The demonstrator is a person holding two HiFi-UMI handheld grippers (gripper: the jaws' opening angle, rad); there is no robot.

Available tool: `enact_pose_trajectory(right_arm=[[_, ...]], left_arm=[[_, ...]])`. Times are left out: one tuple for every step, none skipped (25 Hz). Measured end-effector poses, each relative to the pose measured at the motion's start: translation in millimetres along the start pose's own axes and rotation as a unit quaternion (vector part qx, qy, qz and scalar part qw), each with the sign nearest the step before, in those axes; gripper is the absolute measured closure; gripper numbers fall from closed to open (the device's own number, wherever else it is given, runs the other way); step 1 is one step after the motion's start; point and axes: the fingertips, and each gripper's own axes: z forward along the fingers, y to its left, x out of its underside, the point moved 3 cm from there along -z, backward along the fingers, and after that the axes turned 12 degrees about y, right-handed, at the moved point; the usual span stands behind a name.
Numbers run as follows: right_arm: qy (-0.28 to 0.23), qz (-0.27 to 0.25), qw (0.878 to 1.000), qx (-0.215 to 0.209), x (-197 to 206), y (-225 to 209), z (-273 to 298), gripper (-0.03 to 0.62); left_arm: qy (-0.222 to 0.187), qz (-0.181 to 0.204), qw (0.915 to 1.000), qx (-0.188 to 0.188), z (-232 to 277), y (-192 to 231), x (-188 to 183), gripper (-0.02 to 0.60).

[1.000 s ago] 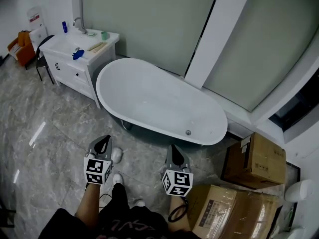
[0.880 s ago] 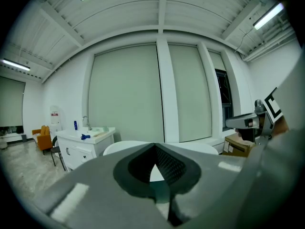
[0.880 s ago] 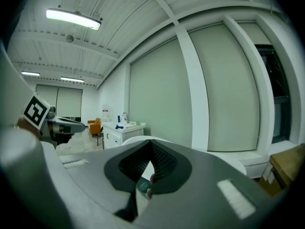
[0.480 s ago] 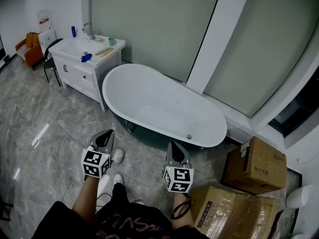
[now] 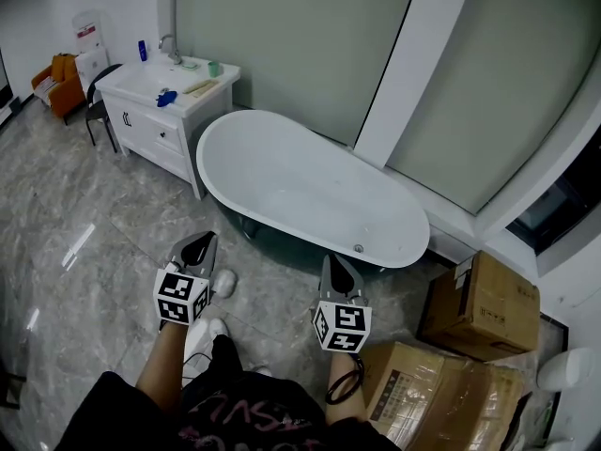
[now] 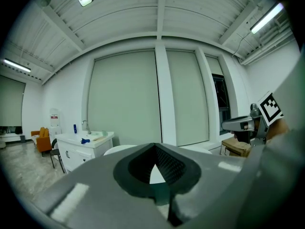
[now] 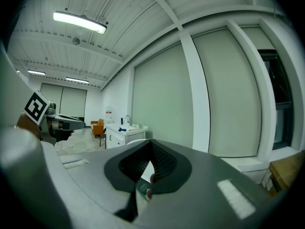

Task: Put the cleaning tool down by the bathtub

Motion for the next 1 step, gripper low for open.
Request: enact_pose_trajectory(right_arm=[[-0.002, 0.0, 1.0, 0.001, -0.1, 1.1, 0.8, 0.577]], left_arm=[[-0.001, 0.003, 1.0, 0.001, 0.9, -0.2, -0.4, 0.581]])
